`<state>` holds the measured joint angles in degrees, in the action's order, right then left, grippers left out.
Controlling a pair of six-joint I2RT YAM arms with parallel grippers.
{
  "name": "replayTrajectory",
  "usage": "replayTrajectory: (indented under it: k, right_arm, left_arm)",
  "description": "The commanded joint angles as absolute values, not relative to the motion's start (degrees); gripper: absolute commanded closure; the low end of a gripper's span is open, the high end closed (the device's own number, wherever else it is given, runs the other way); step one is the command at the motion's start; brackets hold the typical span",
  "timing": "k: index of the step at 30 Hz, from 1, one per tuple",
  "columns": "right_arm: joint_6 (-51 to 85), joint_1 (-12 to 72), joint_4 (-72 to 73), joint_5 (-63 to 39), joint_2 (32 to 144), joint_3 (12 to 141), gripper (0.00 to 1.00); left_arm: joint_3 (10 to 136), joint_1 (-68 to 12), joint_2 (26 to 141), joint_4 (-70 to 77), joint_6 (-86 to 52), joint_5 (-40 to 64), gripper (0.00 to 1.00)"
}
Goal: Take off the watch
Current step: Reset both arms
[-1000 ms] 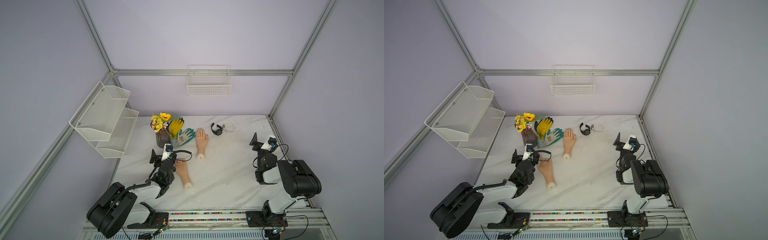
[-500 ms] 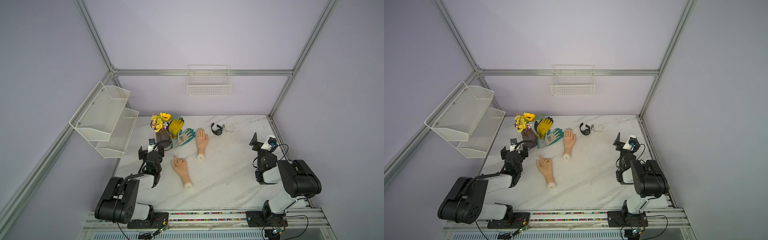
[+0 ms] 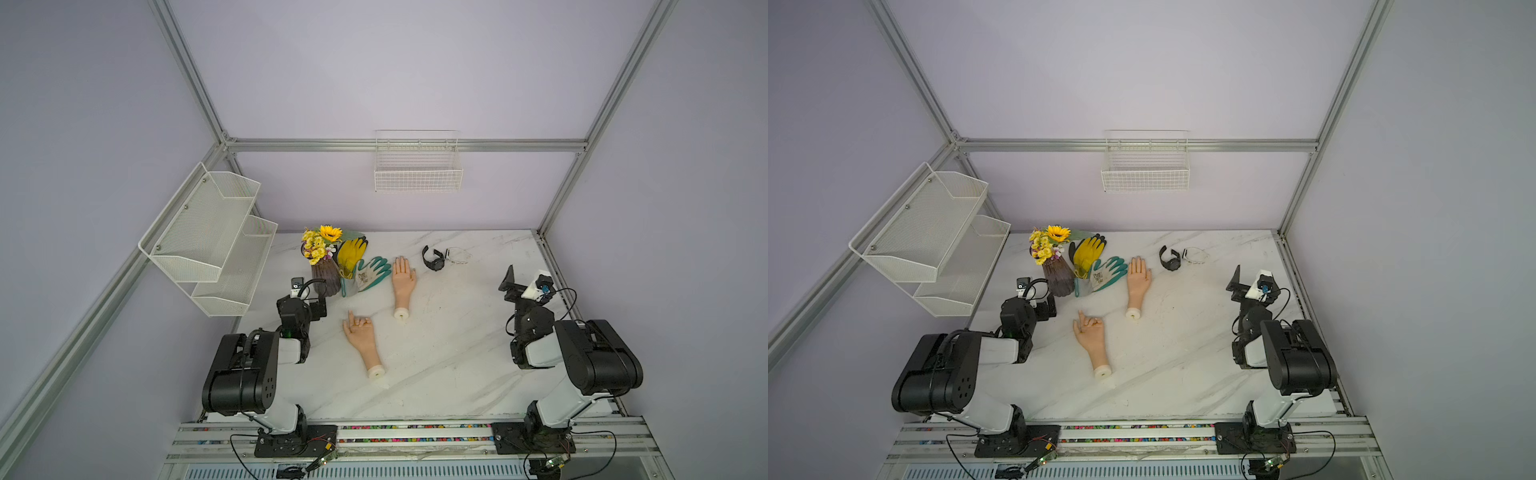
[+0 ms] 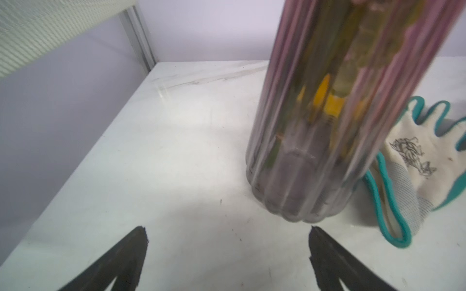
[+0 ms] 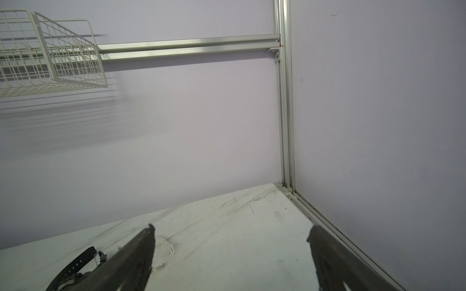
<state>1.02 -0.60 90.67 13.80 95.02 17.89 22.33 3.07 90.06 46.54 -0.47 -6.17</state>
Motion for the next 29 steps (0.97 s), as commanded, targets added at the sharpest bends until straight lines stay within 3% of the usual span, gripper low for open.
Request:
replayTrajectory:
  k: [1,26,29]
  right_arm:
    - [1.2,-0.8,99.4,13.4,94.7,18.5,0.03]
    - [1.8,-1.0,98.4,13.1,94.8,19.1,0.03]
    - [2.0,-0.7,102.5,17.0,94.5,16.8,0.03]
  left_arm:
    - [22.5,4.0,89.8,52.0,-1.9,-1.5,0.0]
    - [21.5,3.8,89.4,53.5,-1.5,-1.8,0.0]
    - [21.6,3.8,89.4,53.6,-1.5,-1.7,0.0]
